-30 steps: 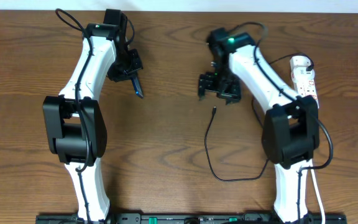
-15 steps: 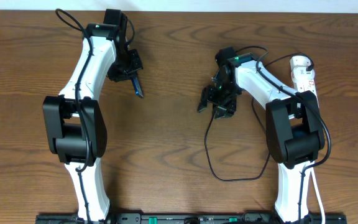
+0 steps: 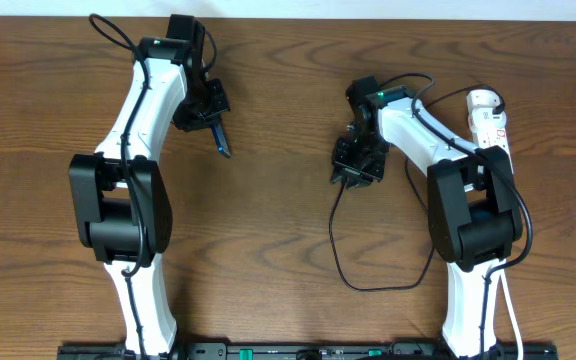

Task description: Plug charger to phone and switch on socket

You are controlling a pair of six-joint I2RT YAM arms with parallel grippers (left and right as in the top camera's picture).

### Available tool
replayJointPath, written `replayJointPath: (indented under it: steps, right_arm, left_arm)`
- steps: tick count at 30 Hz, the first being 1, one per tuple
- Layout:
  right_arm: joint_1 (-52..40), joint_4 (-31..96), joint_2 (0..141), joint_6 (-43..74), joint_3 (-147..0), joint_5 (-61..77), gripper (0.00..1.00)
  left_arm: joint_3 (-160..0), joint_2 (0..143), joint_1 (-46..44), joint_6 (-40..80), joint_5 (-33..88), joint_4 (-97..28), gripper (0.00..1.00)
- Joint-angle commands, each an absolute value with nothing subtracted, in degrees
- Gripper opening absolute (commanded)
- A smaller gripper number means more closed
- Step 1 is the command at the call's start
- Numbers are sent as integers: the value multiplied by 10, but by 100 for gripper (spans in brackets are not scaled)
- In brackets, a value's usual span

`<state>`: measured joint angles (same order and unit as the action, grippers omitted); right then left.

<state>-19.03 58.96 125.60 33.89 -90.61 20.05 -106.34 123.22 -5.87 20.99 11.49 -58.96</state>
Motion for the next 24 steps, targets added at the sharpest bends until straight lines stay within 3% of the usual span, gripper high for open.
replayJointPath:
  steps: [1,17,24]
  right_arm:
    - [-187,583,1268,336,-891,162,30]
    - [-185,564,1264,314,-893,224,3]
    - [-172,548,1218,222,-893,305,1]
  left_arm:
    - [-1071,1216,-58,213,115,-590,7]
    - [-1071,1216,-58,212,125,-590,7]
    - [-1072,1216,-58,131,417,-526,7]
